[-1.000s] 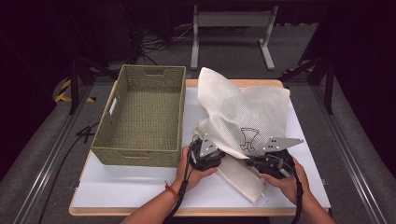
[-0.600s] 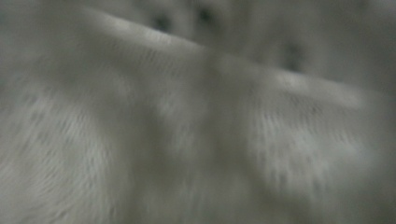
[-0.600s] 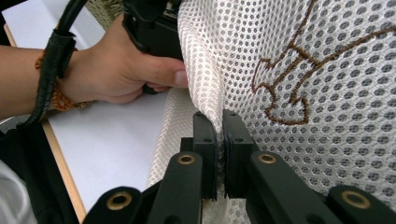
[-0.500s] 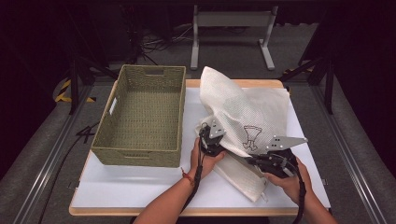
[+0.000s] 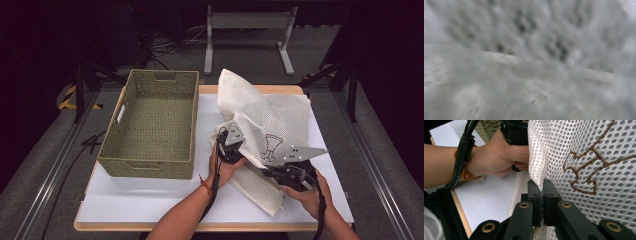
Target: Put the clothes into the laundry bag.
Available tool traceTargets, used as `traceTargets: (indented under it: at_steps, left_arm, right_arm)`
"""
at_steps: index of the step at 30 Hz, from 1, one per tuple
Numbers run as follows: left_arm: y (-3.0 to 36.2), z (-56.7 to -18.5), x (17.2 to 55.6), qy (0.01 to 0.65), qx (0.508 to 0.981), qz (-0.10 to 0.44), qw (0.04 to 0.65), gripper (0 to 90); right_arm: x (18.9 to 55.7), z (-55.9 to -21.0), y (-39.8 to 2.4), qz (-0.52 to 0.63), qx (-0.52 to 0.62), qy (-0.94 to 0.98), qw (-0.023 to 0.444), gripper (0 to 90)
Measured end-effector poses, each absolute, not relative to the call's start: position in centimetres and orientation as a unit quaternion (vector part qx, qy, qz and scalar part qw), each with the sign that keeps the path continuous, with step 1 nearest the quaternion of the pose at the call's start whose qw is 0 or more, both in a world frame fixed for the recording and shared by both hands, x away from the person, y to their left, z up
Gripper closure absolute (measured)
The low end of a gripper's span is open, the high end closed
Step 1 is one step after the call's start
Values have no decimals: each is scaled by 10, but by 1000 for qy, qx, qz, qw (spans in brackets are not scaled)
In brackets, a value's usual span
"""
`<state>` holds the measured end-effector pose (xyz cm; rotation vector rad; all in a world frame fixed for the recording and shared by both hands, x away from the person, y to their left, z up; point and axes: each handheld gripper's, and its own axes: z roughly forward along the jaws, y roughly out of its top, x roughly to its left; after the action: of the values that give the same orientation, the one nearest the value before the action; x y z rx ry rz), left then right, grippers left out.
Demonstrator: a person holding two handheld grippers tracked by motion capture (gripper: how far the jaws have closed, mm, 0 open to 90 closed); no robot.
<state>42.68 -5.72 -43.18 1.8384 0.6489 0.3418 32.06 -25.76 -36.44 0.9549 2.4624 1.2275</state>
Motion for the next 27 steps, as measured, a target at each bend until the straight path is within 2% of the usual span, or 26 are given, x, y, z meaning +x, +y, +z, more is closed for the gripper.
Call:
traceTargets:
  at_steps: [2, 4, 8, 11, 15, 17, 19, 21, 24, 27]
  left_arm:
    - [-57, -434, 431, 274, 782, 167, 534, 805]
    - [-55, -437, 431, 279, 783, 162, 533, 765]
    - [-46, -437, 418, 261, 794, 161, 525, 601]
    - [-36, -436, 404, 237, 809, 182, 507, 483]
    - [-21, -435, 386, 221, 817, 164, 506, 445]
    - [-16, -435, 379, 211, 824, 162, 501, 448]
    - [-12, -435, 372, 197, 830, 155, 498, 519]
    - [-13, -438, 366, 189, 841, 156, 483, 550]
    - [-16, -442, 364, 187, 848, 160, 470, 573]
    - [-14, -444, 367, 207, 840, 157, 476, 596]
  right_arm:
    - [324, -370, -256, 408, 330, 843, 119, 867]
    - [326, -373, -254, 400, 332, 846, 123, 866]
    - [327, -375, -254, 396, 329, 849, 119, 864]
    - [324, -371, -255, 404, 323, 848, 116, 864]
    - [318, -363, -252, 412, 313, 847, 120, 859]
    - [317, -362, -252, 413, 312, 847, 122, 855]
    - [317, -362, -251, 412, 312, 848, 120, 841]
    - [317, -363, -250, 412, 311, 849, 116, 813]
    - [318, -364, -249, 405, 308, 853, 112, 772]
    - [317, -364, -247, 396, 302, 860, 110, 785]
